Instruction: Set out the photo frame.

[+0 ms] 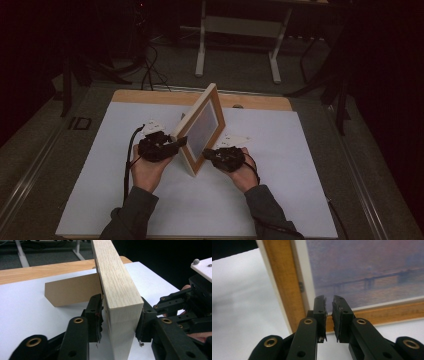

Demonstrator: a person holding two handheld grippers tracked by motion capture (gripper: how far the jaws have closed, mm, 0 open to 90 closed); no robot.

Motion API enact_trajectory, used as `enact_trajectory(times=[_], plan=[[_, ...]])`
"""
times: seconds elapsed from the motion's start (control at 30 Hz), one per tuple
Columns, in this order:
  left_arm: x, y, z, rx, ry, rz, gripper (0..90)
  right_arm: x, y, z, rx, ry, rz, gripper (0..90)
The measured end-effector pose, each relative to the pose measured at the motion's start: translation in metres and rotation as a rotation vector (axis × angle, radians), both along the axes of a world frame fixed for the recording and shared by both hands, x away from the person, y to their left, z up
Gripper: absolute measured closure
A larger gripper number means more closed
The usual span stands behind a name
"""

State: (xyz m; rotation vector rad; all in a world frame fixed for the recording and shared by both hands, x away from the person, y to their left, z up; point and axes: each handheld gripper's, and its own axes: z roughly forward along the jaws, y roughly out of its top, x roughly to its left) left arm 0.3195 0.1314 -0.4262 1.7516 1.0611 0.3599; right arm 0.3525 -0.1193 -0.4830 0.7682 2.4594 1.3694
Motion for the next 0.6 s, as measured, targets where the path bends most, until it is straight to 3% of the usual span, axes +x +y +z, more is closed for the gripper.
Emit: enact_trajectory(times=[0.6], plan=[[0.007, 0.006, 0.002, -0.002, 0.037, -0.071, 68.9, 0.005, -0.016, 0.007, -0.015, -0.020, -0.043, 75.4]])
